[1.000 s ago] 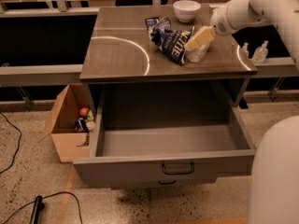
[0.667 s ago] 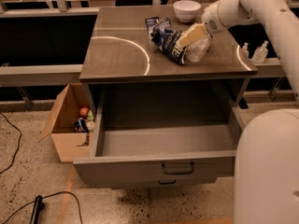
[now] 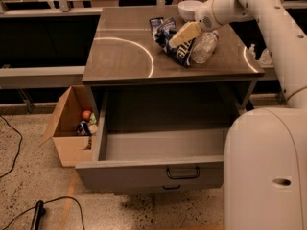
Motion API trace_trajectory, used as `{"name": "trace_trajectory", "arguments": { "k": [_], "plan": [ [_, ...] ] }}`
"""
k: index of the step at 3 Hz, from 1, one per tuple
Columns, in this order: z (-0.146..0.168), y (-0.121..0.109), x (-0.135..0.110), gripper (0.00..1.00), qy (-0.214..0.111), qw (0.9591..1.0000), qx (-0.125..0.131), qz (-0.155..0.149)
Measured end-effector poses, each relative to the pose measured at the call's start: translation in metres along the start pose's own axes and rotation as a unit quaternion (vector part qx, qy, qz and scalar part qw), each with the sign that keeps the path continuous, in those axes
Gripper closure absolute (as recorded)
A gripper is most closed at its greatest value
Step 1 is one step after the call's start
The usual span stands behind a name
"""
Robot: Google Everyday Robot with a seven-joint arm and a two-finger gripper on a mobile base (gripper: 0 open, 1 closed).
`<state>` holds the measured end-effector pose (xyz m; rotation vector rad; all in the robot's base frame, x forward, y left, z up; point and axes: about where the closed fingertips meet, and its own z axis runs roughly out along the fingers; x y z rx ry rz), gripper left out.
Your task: Place blue chip bag into top drawer
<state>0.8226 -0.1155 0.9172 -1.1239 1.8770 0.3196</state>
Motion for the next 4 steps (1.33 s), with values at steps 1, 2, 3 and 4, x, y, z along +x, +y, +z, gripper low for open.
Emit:
{"name": "trace_trajectory", "arguments": {
  "k": [1, 2, 3, 4],
  "plan": [
    [0.023, 0.015, -0.004, 0.0, 0.005, 0.9997, -0.025, -0.003],
    [0.042, 0.025, -0.001, 0.0, 0.013, 0.999, -0.041, -0.009],
    [0.055, 0.033, 0.008, 0.23, 0.021, 0.9982, -0.054, -0.013],
    [0.059, 0.037, 0.011, 0.46, 0.022, 0.9978, -0.059, -0.018]
  ]
}}
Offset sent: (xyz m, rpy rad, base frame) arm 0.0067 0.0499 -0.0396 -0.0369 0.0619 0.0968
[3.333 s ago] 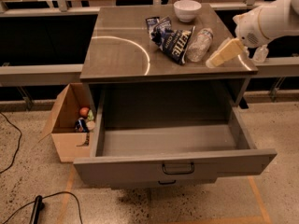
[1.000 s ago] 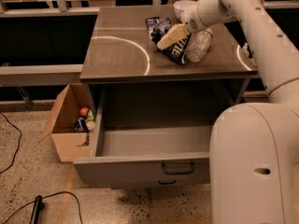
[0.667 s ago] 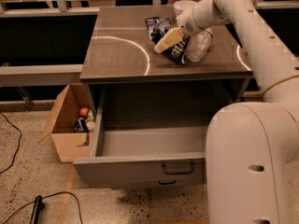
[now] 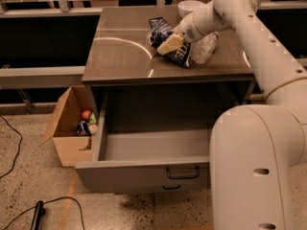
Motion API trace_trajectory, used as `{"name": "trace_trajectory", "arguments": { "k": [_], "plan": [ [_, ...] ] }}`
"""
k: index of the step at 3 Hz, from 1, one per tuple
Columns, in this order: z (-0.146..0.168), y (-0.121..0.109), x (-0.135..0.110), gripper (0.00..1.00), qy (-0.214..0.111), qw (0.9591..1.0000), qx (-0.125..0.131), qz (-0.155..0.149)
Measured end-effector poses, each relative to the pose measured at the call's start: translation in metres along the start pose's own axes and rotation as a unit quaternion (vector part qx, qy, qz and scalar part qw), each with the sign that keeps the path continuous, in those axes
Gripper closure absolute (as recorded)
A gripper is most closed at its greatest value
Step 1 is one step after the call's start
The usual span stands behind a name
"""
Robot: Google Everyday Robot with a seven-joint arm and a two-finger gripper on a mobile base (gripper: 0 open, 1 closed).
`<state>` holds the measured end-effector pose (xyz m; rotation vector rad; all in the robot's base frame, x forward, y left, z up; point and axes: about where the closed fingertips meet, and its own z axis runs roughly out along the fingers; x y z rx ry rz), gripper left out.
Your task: Place blue chip bag into top drawer
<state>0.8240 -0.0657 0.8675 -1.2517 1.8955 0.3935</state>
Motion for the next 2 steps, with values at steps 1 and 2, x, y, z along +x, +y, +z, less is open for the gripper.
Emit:
{"name": "trace_trajectory", "arguments": {
  "k": [1, 2],
  "plan": [
    [-0.01, 0.003, -0.002, 0.69, -0.008, 1.0, -0.001, -0.003],
    [-0.047, 0.019, -0.017, 0.92, -0.033, 0.9992, -0.002, -0.023]
  ]
}}
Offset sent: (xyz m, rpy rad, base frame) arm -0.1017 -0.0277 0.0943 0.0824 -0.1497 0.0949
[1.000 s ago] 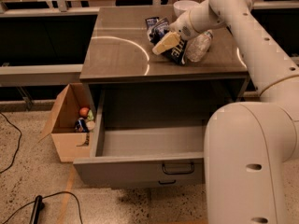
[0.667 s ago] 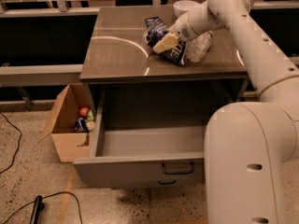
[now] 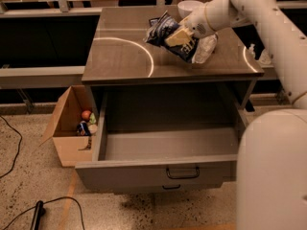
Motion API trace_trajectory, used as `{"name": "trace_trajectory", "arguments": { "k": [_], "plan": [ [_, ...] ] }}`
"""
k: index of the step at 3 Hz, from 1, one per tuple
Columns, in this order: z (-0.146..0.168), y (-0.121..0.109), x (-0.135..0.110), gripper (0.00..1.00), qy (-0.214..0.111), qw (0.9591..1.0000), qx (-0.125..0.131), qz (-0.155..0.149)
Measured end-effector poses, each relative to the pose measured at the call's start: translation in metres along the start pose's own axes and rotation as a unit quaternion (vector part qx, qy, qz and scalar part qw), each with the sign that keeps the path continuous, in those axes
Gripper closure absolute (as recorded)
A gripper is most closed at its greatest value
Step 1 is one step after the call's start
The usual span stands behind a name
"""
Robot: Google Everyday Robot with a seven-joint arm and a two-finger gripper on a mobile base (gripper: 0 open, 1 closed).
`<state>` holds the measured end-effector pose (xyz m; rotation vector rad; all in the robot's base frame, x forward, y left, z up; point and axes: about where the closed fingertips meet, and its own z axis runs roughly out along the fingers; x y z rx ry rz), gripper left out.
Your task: Place blue chip bag into top drawer
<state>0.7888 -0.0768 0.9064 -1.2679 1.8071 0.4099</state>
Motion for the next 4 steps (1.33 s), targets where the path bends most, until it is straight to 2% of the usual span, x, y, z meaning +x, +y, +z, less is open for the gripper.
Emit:
{"name": "trace_trajectory", "arguments": {
  "k": [1, 2, 3, 4],
  "plan": [
    [-0.05, 0.038, -0.022, 1.0, -0.034, 0.9994, -0.009, -0.006],
    [-0.085, 0.08, -0.032, 1.0, -0.064, 0.9978, -0.012, 0.01],
    [-0.081, 0.132, -0.009, 1.0, -0.059, 0.996, -0.044, 0.051],
    [-0.063, 0.174, 0.029, 1.0, -0.034, 0.9915, -0.078, 0.099]
  ]
}}
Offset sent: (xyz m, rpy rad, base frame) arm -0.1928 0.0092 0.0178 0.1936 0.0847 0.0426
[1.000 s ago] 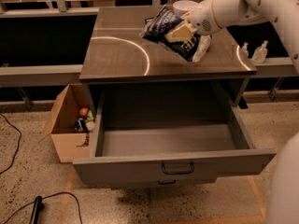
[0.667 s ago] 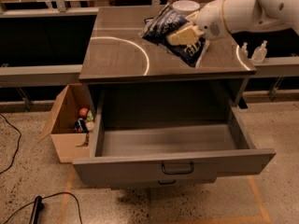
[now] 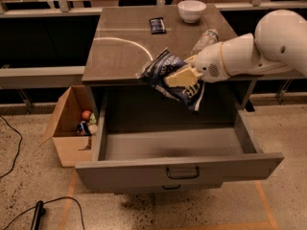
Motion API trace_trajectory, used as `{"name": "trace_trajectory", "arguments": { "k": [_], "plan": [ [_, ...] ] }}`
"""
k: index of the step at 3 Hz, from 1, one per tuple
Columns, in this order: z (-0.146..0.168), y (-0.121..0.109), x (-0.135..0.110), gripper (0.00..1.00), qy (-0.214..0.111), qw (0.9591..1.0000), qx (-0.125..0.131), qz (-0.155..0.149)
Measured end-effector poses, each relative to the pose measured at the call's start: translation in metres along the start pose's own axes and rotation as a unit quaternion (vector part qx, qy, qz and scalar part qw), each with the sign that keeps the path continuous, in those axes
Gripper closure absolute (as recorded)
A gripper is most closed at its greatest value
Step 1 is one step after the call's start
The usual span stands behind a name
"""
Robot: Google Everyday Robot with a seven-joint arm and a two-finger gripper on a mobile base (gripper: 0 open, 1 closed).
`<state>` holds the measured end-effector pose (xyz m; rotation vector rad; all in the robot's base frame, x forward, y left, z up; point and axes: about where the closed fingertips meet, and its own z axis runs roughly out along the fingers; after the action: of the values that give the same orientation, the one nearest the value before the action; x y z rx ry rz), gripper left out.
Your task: Place blue chip bag into top drawer
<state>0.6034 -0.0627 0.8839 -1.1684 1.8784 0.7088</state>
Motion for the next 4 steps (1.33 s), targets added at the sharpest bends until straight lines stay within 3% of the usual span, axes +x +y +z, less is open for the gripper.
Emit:
{"name": "trace_trajectory", "arguments": {
  "k": [1, 2, 4],
  "plan": [
    [0.007, 0.007, 0.012, 1.0, 0.009, 0.9999, -0.009, 0.008],
    [0.009, 0.015, 0.018, 1.0, 0.02, 0.9998, -0.006, -0.003],
    [0.015, 0.039, 0.064, 1.0, 0.047, 0.9988, -0.014, -0.005]
  ]
}}
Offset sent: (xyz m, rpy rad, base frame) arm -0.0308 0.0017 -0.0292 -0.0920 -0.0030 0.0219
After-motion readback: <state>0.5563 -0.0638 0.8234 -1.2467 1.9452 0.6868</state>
